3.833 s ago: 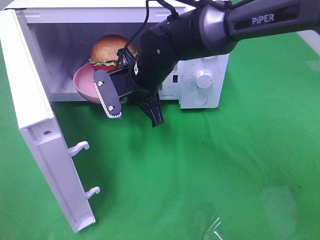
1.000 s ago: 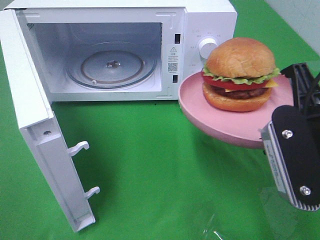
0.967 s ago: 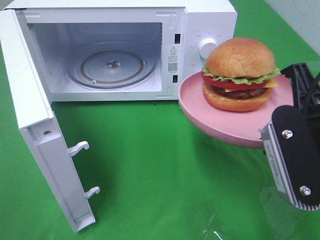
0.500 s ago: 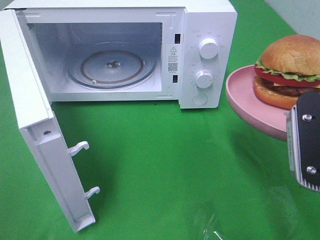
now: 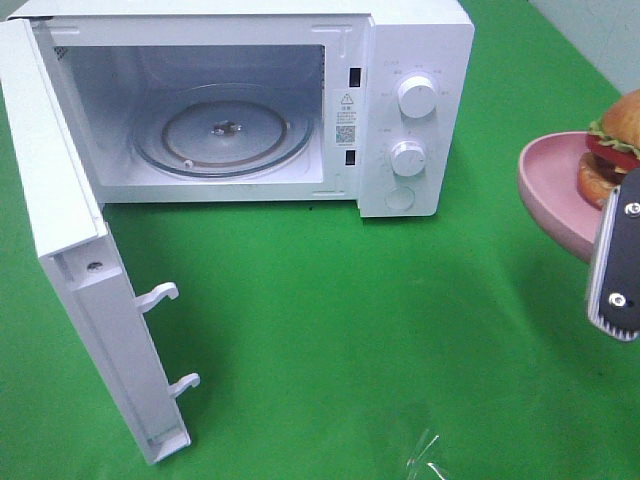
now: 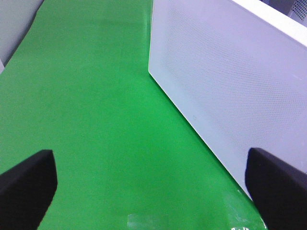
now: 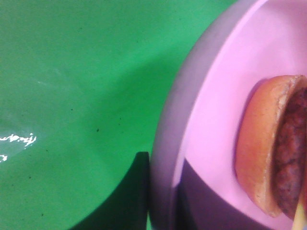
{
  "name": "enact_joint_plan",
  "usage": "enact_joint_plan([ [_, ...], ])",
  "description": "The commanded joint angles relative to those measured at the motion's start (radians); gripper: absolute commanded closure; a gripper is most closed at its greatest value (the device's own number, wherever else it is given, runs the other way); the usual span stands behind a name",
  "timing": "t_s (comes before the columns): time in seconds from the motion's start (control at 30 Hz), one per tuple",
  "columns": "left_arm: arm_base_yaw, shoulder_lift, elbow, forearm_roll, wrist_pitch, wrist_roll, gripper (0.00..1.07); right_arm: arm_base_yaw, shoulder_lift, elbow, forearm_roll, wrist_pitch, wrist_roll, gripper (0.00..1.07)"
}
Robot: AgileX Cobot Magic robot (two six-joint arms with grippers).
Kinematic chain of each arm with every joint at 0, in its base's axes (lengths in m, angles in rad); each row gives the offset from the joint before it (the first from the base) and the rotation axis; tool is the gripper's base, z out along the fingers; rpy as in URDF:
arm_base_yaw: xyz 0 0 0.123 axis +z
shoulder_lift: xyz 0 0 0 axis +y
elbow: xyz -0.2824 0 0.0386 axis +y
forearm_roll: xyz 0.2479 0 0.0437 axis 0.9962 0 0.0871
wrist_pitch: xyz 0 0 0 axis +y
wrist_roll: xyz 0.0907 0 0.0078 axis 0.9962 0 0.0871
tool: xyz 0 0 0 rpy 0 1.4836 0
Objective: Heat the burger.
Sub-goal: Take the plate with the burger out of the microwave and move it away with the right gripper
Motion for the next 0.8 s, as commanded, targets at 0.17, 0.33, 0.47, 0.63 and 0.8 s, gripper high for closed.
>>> enact_joint_plan([
  [0.17,0.000,-0.016,0.003,-0.001,-0.009,0.001,0.07,-0.001,-0.013,-0.005,-0.158,0.094,0.242,1.07],
  [0.33,0.000,-0.016,0.003,-0.001,-0.009,0.001,0.07,-0.001,-0.013,-0.005,-0.187,0.125,0.347,1.07],
  [0.47,0.000,-0.016,0.003,-0.001,-0.009,0.001,0.07,-0.001,0.022,-0.005,-0.191,0.148,0.403,1.07],
  [0.63,0.000,-0.016,0.003,-0.001,-0.009,0.001,0.07,-0.001,0.087,-0.005,-0.214,0.160,0.475,1.07],
  [0.8,0.000,-0.016,0.003,-0.001,-0.009,0.001,0.07,-0.001,0.161,-0.007,-0.223,0.160,0.598,1.07],
])
